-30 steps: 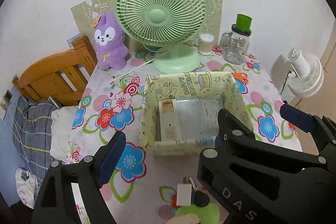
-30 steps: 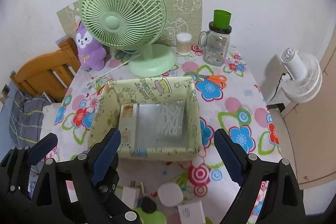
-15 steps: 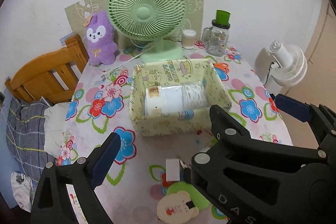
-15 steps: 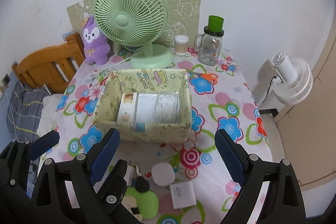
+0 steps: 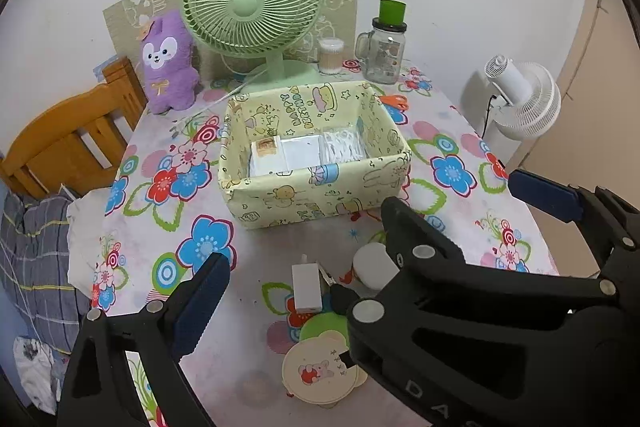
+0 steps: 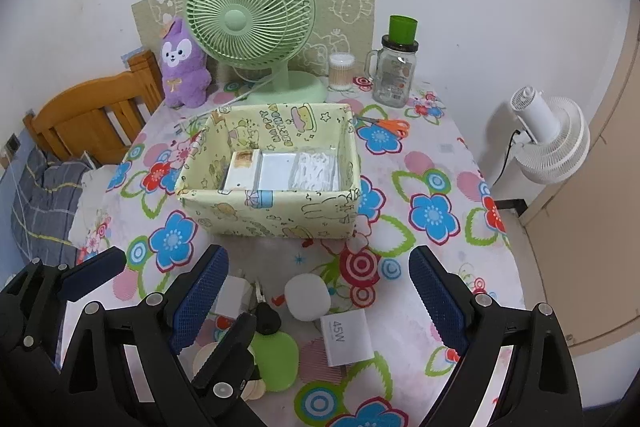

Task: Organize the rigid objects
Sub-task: 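Withdraw both tools from the fabric box back toward the remaining items, then grasp the white charger with the right tool while the left reaches the bear-printed container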

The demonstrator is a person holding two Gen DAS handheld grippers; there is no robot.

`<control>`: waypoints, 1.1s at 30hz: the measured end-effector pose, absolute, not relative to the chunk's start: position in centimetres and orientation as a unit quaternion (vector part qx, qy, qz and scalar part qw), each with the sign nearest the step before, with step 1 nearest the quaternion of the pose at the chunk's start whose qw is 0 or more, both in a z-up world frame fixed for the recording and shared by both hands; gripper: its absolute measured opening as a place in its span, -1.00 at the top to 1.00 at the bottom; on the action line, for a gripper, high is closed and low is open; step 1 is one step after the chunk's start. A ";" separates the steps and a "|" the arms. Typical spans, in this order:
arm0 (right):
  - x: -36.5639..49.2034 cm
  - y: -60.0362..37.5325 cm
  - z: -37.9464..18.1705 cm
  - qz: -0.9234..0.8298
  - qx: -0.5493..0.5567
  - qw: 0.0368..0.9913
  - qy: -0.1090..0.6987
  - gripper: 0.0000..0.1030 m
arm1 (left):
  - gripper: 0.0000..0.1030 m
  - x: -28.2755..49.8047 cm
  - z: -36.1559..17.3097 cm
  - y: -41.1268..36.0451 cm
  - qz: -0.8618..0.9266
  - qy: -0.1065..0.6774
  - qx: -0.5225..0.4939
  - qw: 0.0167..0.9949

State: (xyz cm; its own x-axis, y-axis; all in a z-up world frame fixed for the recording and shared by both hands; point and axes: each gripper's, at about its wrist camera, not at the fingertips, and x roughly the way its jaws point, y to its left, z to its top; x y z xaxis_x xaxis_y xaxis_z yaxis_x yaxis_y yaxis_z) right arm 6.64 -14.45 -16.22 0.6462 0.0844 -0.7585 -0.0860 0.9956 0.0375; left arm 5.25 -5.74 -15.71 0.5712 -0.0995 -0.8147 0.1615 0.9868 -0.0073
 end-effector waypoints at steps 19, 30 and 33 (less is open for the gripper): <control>5.2 -13.1 -21.2 0.069 -0.001 0.900 0.429 -0.82 | -0.89 3.5 -20.3 -4.7 -0.055 0.470 0.030 0.880; 4.7 -13.1 -24.5 0.083 -0.008 0.895 0.439 -0.82 | -0.89 2.7 -23.6 -4.7 -0.047 0.488 0.028 0.871; 4.6 -13.1 -25.4 0.083 -0.010 0.892 0.445 -0.82 | -0.89 2.4 -24.5 -4.8 -0.042 0.494 0.024 0.868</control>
State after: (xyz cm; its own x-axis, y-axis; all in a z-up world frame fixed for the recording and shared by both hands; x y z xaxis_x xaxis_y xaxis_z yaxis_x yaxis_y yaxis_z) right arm 4.57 -13.13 -25.45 0.5907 0.1390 -0.7948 -0.1560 0.9861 0.0565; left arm 2.45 -4.81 -24.48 0.5091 -0.0504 -0.8593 0.0971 0.9953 -0.0008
